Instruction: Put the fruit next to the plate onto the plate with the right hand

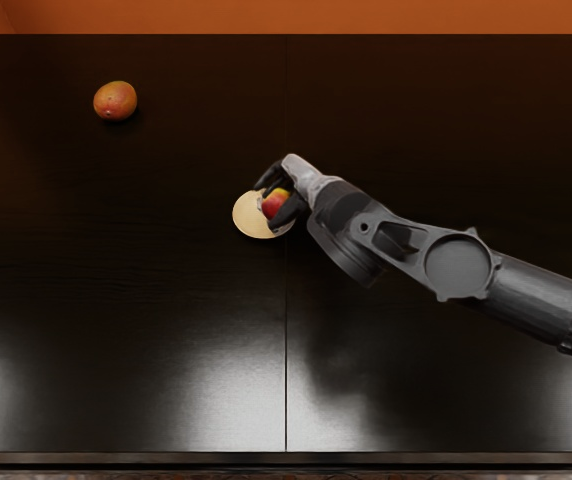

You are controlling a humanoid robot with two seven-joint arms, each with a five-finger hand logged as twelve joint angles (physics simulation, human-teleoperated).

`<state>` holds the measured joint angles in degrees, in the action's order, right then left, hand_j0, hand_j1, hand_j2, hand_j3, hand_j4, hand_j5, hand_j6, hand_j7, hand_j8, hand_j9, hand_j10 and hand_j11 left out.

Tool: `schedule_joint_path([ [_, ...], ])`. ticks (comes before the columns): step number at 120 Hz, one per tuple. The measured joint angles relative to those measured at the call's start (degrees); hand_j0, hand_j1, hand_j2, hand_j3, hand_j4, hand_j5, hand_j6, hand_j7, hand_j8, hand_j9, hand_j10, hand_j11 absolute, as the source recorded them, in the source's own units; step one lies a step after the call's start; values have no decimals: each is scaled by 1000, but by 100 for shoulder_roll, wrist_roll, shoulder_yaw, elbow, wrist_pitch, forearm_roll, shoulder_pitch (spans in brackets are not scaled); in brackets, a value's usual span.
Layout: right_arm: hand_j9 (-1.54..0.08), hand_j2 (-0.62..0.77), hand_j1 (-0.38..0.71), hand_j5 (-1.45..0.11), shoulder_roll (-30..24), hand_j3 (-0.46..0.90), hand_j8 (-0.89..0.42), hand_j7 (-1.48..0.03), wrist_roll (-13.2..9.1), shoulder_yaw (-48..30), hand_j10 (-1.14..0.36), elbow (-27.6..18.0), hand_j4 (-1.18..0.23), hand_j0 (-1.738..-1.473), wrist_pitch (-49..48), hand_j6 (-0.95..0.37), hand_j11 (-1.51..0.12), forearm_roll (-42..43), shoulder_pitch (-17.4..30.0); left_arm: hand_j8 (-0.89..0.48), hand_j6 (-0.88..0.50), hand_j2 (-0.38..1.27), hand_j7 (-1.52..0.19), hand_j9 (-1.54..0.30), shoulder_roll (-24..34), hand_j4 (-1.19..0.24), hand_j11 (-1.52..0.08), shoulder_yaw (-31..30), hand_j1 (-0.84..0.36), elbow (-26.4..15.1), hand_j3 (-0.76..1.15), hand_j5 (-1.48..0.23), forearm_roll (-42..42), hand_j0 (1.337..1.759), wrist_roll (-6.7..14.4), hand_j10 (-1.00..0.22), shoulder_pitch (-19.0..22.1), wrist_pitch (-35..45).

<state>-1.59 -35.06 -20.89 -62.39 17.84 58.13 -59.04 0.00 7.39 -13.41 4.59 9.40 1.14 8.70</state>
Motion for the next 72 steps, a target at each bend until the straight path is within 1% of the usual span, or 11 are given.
schedule_joint_path([
  [5, -717, 34, 206, -713, 51, 0, -419, -706, 2, 2, -509, 48, -539, -1656, -4, -504, -714, 3, -5, -7, -7, 1, -9, -9, 0, -7, -9, 0, 341, 0, 0, -9, 1, 1658, 0, -7, 0, 0],
  [14, -524, 20, 60, -521, 106, 0, -311, -516, 4, 0, -373, 131, -394, -1657, 16, -370, -522, 13, -28, -7, -7, 1, -9, -9, 0, -7, -9, 0, 341, 0, 0, -9, 2, 1658, 0, -7, 0, 0],
  [21, -406, 13, -31, -404, 129, 0, -244, -400, 5, -1, -290, 169, -306, -1657, 24, -288, -404, 17, -44, -7, -7, 1, -9, -9, 0, -7, -9, 0, 341, 0, 0, -9, 0, 1658, 0, -7, 0, 0],
  [30, -295, 7, -116, -294, 136, 0, -180, -291, 6, -12, -212, 177, -223, -1657, 24, -210, -294, 20, -81, -7, -7, 1, -9, -9, 0, -7, -9, 0, 341, -1, 0, -9, -1, 1658, 0, -7, 0, 0],
  [36, -241, 5, -158, -240, 46, 0, -149, -237, 6, -26, -174, 119, -182, -1657, 5, -173, -240, 18, -131, -7, -7, 1, -9, -9, 0, -7, -9, 0, 341, -1, 0, -9, 0, 1658, 0, -7, 0, 0],
  [44, -186, 2, -200, -185, -250, 0, -117, -184, 6, -121, -135, -171, -141, -1658, -40, -135, -185, 7, -162, -7, -7, 1, -9, -9, 0, -7, -9, 0, 341, 0, 0, -9, -1, 1658, 0, -7, 0, 0],
  [54, -138, -1, -236, -138, -709, 0, -90, -137, 6, -568, -101, -782, -105, -1658, -319, -101, -138, -82, -8, -7, -7, 1, -9, -9, 0, -7, -9, 0, 341, 0, 0, -9, 1, 1658, 0, -7, 0, 0],
  [63, -110, -2, -259, -109, -1167, 0, -73, -108, 6, -1164, -81, -1355, -84, -1658, -949, -81, -109, -494, 262, -7, -7, 1, -9, -9, 0, -7, -9, 0, 341, 0, 0, -9, 0, 1658, 0, -7, 0, 0],
  [72, -90, -4, -274, -90, -1513, 0, -61, -89, 6, -1760, -67, -1666, -69, -1658, -1749, -67, -90, -1044, 571, -7, -7, 1, -9, -9, 0, -7, -9, 0, 341, 1, 0, -9, 1, 1658, 0, -7, 0, 0],
])
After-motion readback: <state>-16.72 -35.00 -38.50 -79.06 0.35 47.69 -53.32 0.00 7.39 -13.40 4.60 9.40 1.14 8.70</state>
